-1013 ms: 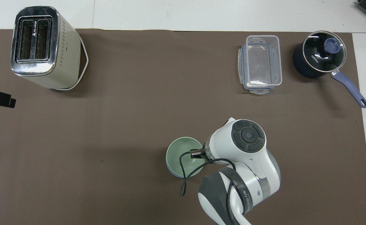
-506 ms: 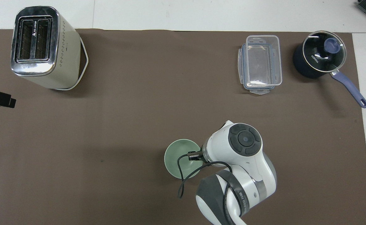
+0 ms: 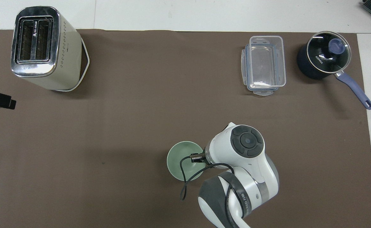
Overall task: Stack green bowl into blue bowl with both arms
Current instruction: 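Lower the green bowl into the blue bowl and open the right gripper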
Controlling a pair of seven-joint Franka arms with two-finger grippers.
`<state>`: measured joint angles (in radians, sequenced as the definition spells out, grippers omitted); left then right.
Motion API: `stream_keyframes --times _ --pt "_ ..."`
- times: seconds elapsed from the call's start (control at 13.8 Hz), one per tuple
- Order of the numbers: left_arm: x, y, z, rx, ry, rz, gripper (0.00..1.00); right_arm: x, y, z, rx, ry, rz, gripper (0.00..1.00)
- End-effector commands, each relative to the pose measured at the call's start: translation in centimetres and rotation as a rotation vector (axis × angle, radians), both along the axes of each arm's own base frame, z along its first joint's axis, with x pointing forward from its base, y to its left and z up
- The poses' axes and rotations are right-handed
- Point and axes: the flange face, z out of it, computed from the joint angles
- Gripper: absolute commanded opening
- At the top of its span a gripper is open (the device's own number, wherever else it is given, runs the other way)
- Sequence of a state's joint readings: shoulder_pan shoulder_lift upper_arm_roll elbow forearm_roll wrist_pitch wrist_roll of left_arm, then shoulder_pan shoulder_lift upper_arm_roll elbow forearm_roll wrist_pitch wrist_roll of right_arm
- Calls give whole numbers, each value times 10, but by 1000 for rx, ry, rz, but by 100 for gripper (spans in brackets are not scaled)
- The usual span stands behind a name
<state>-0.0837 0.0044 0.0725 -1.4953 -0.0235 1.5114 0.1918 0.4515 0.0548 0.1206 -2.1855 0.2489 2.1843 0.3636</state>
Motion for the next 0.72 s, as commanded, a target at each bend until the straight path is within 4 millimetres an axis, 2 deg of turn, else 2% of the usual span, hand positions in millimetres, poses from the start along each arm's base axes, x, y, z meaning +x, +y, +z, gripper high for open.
stream_keyframes --times 0.0,0.07,0.14,0.22,0.36,0.51,0.65 --pt "-6 3 2 -6 9 -2 100 1 0 -5 25 -6 2 3" --pt "-6 3 2 -6 9 -2 100 1 1 -5 25 -6 1 12" --pt "-6 3 2 -6 9 -2 100 2 1 -6 25 -5 1 26" --pt "-6 3 2 -6 9 -2 100 2 1 -6 25 -4 1 48" --pt "-6 3 2 -6 9 -2 100 4 2 -5 26 -4 -1 100" --pt "-6 3 2 -6 9 -2 100 11 6 10 38 -18 -7 100" --pt "-6 3 2 -6 9 -2 100 19 0 29 31 -18 -5 100"
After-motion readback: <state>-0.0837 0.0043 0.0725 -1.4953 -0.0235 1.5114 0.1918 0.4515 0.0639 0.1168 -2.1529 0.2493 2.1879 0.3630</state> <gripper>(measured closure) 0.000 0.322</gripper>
